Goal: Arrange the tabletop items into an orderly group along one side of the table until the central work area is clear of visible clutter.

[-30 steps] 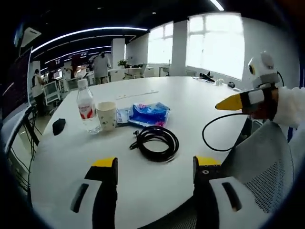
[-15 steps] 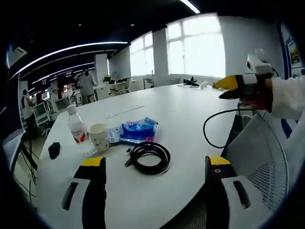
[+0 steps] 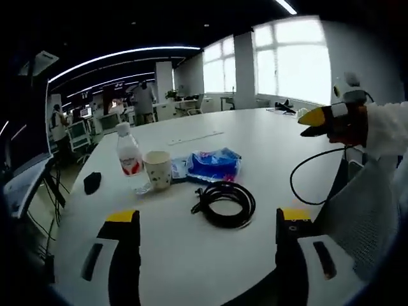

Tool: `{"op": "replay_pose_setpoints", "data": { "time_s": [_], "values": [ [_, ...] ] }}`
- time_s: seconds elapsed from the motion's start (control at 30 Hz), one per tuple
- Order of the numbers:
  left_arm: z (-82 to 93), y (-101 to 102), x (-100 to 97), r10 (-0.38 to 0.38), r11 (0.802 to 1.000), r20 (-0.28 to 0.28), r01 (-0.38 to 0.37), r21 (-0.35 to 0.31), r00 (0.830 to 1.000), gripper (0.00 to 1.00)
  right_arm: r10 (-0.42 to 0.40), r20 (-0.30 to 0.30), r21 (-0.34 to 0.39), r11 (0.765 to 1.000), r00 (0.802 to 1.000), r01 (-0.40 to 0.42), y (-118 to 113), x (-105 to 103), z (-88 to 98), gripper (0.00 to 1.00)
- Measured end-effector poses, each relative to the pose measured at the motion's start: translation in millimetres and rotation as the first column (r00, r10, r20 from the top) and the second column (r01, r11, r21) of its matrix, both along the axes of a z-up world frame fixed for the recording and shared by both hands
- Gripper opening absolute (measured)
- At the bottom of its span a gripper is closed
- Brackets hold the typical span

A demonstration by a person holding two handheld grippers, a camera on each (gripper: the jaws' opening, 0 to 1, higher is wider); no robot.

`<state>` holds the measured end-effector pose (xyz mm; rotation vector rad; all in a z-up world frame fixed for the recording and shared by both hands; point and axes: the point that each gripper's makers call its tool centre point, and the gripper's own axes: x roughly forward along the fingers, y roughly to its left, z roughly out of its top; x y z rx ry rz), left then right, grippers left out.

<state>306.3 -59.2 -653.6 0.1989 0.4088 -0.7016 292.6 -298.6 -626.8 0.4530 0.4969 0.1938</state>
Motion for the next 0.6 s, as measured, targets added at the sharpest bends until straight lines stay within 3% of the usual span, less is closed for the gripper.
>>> {"op": "replay_pose_setpoints", "data": {
  "time_s": [0.1,0.23,0.3,0.37,0.43,0.6],
  "values": [
    [-1.7,7.1,5.6,0.046,0.999,-0.011,-0.046,0.008,0.999,0.87,0.026,-0.049,0.081,0.997,0.998,-0.022,3.7,14.6,-17.0,0.69],
    [-7.6,13.7,13.8,0.087,0.995,-0.027,-0.086,0.053,0.996,0.86,0.075,-0.081,0.073,0.995,0.994,-0.069,9.5,26.0,-29.8,0.67],
    [-8.1,14.5,18.4,0.128,0.991,-0.058,-0.126,0.042,0.99,0.85,0.097,-0.096,0.084,0.992,0.991,-0.089,12.3,31.7,-35.7,0.65],
    [-4.3,6.7,25.4,0.146,0.989,-0.07,-0.146,0.005,0.987,0.85,0.106,-0.109,0.117,0.989,0.988,-0.093,14.1,36.9,-40.5,0.64],
    [-3.8,-1.7,31.9,0.142,0.99,-0.071,-0.142,0.008,0.987,0.84,0.108,-0.126,0.144,0.986,0.986,-0.09,15.1,42.2,-46.8,0.62],
    [-8.7,-32.4,55.5,0.085,0.993,-0.092,-0.077,0.084,0.992,0.73,0.178,-0.175,0.154,0.976,0.968,-0.151,27.9,50.0,-66.0,0.59]
  ]
}}
